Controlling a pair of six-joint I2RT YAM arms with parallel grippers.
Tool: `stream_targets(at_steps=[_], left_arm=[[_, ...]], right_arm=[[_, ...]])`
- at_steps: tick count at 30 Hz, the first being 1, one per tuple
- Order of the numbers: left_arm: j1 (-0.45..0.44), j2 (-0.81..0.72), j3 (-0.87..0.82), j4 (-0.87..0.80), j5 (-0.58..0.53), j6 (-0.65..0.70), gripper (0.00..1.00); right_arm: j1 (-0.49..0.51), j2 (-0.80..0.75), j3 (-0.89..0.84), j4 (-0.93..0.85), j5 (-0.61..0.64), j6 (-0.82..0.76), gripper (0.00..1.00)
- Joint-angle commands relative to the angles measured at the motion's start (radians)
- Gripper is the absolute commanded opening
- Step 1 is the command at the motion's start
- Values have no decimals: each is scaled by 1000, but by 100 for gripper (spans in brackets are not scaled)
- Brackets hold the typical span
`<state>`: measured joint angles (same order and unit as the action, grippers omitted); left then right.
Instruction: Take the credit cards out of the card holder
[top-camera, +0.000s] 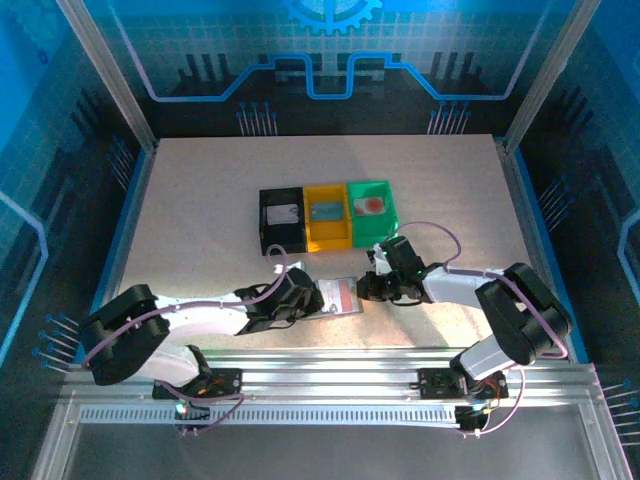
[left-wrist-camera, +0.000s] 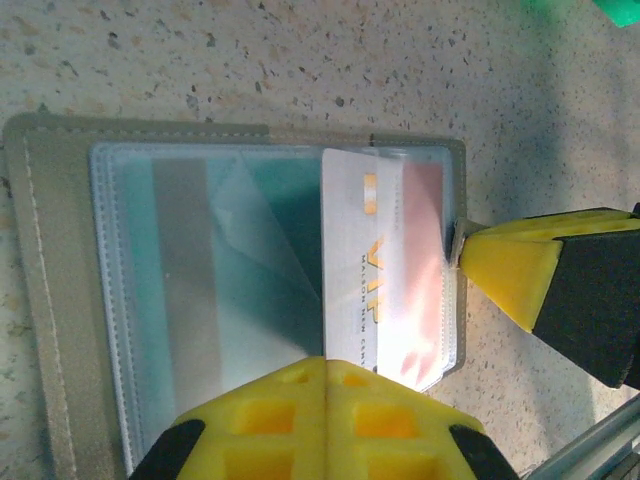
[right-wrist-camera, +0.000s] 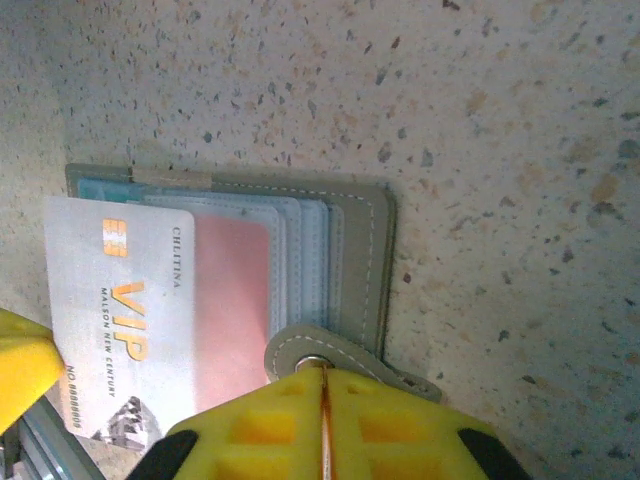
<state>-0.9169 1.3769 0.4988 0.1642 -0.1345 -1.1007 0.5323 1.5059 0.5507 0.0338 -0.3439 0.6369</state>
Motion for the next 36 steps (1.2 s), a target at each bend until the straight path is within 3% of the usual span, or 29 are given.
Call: stream_targets(at_steps=[1, 19, 29, 36], left_arm=[[-5, -45, -21, 35, -4, 12, 0], [-5, -169, -70, 28, -4, 41, 0], [-7, -239, -80, 101, 36, 47, 0], [-28, -250, -79, 153, 50, 61, 0]], right_arm=[[22, -12, -18, -167, 42, -37, 11], [20, -153, -3, -160, -35, -67, 35], [30, -212, -52, 58, -201, 3, 49], [46, -215, -80, 196, -264, 51, 53]])
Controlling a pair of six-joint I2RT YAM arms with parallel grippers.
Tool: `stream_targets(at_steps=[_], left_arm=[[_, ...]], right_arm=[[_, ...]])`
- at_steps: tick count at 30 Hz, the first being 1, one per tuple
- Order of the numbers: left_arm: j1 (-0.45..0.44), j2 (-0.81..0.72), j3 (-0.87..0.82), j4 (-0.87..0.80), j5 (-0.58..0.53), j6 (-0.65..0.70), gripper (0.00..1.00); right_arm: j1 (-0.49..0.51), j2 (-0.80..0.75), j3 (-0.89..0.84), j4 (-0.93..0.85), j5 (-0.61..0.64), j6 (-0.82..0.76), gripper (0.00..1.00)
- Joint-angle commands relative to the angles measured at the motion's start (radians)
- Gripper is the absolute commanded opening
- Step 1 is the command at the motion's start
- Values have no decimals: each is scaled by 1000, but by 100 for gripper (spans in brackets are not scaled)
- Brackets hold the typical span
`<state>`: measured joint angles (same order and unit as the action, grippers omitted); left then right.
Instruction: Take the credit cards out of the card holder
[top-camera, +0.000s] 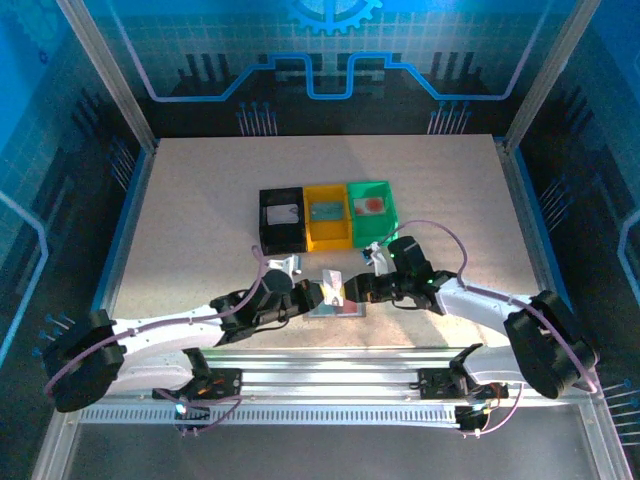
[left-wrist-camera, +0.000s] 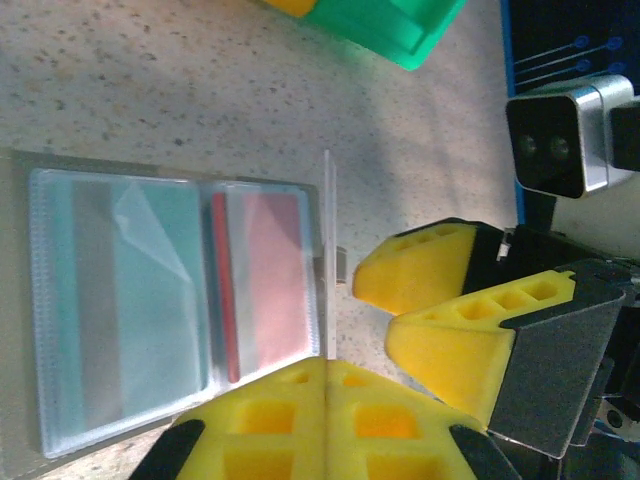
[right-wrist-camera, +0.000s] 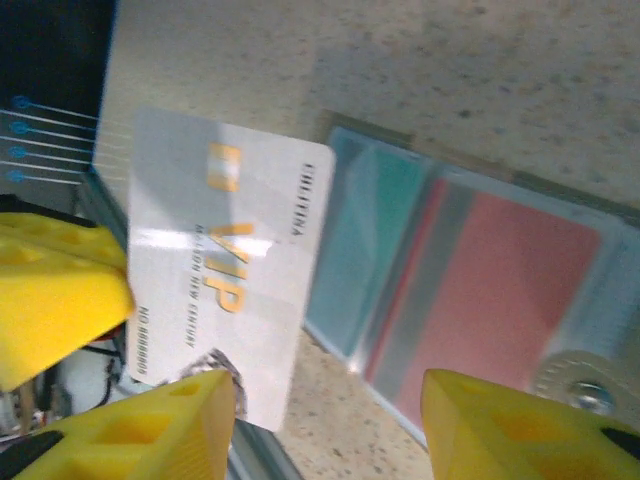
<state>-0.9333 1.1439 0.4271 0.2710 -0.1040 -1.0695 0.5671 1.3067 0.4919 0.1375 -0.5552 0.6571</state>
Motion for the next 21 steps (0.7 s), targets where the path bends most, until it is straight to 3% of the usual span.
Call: stream_targets(at_steps=[1, 13, 21], left_arm=[[-14, -18, -8, 48, 17, 30, 0], [-26, -27, -8, 63, 12, 33, 0], [-25, -30, -15, 59, 1, 34, 0]], right_arm=[[12, -16, -26, 102, -55, 33, 54], [24, -28, -54, 210, -95, 63, 50], [28, -81, -64, 200, -90, 51, 35]])
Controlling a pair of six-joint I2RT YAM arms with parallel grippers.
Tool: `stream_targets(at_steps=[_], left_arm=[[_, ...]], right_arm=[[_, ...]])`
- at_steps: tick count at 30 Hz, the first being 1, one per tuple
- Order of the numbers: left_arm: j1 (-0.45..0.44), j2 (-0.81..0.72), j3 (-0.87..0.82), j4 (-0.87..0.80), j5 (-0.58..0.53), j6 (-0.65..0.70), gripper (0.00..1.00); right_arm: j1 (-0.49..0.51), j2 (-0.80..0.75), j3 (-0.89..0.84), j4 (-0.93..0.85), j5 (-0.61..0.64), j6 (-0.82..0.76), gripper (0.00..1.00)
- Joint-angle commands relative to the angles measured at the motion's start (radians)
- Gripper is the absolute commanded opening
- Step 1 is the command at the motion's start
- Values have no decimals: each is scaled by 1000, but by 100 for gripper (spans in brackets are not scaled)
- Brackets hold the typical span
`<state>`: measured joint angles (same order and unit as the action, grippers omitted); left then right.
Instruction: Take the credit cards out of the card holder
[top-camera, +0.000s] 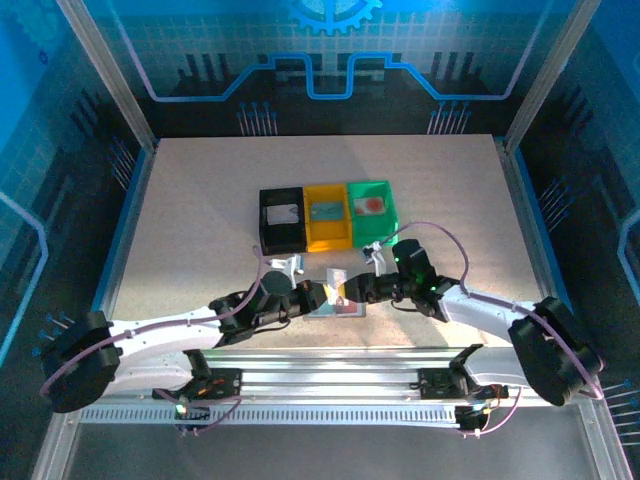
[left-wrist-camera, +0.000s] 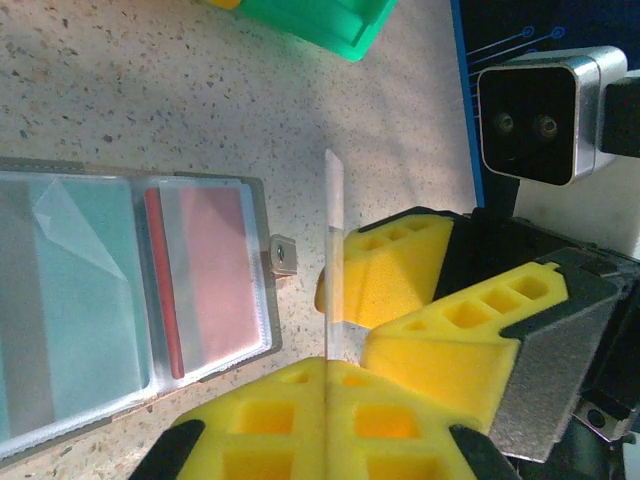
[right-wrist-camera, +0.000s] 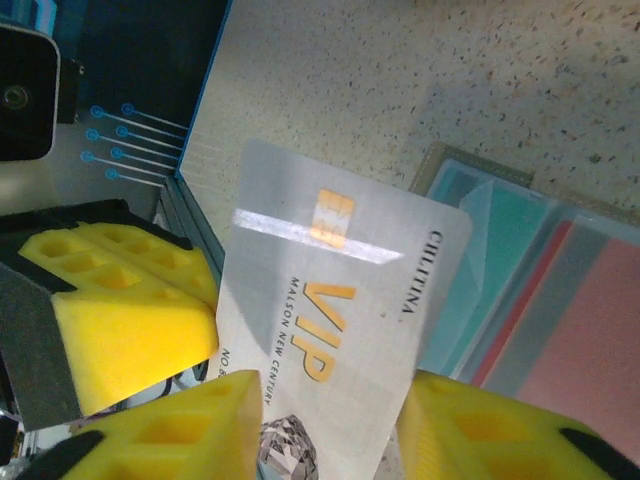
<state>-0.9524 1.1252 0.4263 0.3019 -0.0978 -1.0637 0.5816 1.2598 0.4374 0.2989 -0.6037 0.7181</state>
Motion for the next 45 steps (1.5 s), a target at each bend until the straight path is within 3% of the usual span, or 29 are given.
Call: stream_targets(at_steps=[1, 21, 27, 32, 35, 39, 45], left_arm=[[-7, -11, -14, 28, -5, 28, 0], [-5, -50, -9, -42, -34, 49, 0], [51, -211, 87, -353, -10, 210, 43], [223, -330, 182, -612, 164, 353, 65], [320, -327, 259, -741, 312, 438, 71], [335, -255, 365, -857, 439, 532, 74], [336, -161, 401, -862, 671, 596, 74]], right_arm=[[13, -37, -11, 41, -42, -8, 34], [13, -99, -15, 11, -43, -32, 1], [6, -109, 26, -151, -48, -127, 0], [3, -124, 56, -235, -100, -189, 0], [7, -121, 64, -227, -156, -192, 0], [33, -81, 68, -158, -244, -168, 0], [97, -18, 101, -107, -330, -166, 0]])
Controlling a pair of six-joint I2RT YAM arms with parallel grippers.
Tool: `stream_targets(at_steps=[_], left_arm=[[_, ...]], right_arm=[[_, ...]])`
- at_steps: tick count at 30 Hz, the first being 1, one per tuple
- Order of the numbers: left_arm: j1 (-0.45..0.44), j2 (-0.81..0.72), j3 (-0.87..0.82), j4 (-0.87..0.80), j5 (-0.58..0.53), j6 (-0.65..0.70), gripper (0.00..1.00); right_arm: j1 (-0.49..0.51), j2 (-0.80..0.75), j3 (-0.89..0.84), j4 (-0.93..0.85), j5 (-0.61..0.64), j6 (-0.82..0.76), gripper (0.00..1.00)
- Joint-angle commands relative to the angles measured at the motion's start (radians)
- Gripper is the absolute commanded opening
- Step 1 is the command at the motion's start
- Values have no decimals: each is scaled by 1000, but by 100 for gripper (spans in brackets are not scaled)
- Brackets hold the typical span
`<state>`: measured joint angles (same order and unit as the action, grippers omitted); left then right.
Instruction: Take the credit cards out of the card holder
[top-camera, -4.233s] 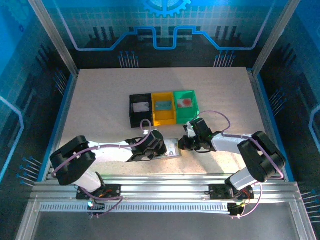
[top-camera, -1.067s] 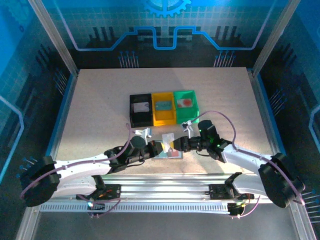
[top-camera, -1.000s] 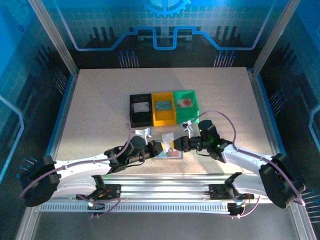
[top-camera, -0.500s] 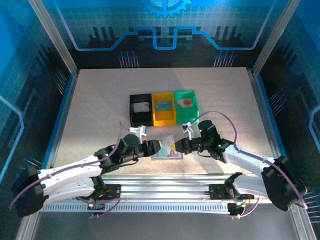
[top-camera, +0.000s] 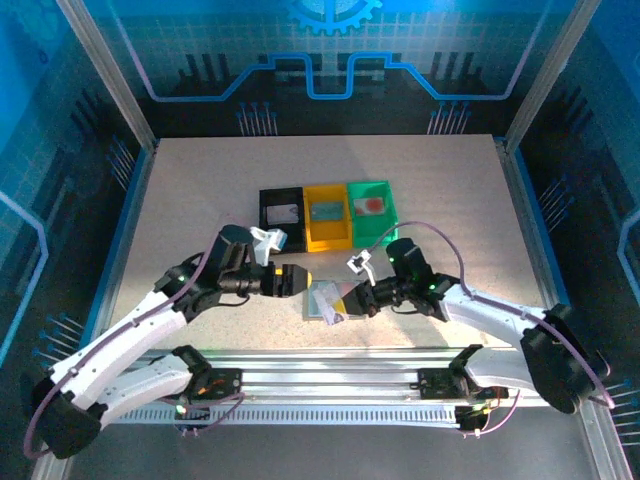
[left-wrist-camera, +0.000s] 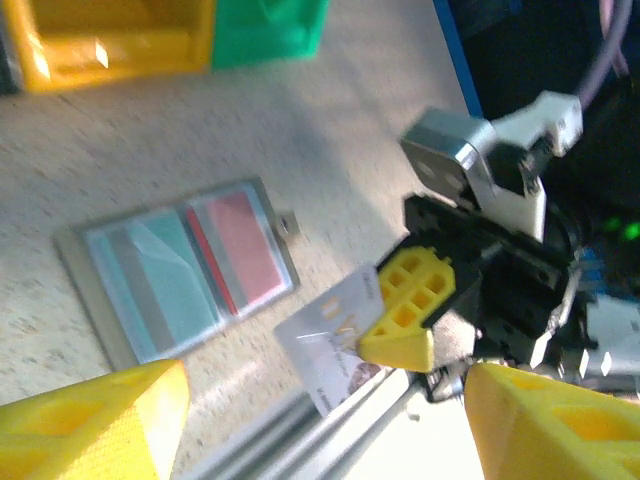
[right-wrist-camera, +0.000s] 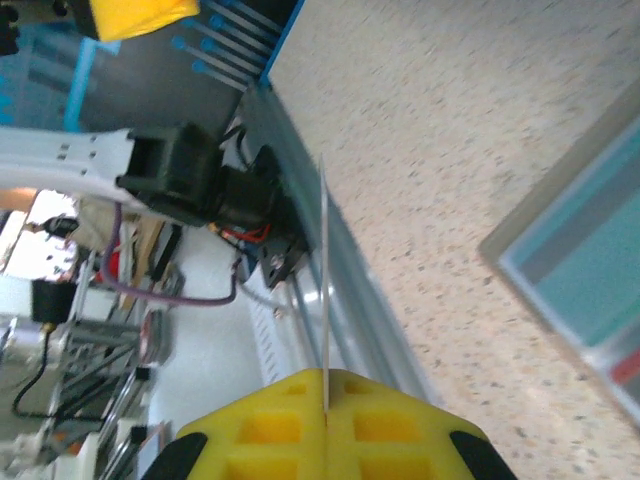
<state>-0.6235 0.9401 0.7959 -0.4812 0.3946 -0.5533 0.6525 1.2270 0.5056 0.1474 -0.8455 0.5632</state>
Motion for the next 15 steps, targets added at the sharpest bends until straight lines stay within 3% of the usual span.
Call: stream_targets(at_steps=[1, 9, 15], left_arm=[[6, 37, 40, -95, 193, 104, 74], [5, 111, 97, -233, 296, 246, 70], [6, 149, 85, -223, 355, 262, 56]], right_arm=[[29, 17, 35, 51, -95, -11, 0], [76, 44, 58, 54, -129, -28, 0], [99, 58, 73, 42, -133, -43, 0]])
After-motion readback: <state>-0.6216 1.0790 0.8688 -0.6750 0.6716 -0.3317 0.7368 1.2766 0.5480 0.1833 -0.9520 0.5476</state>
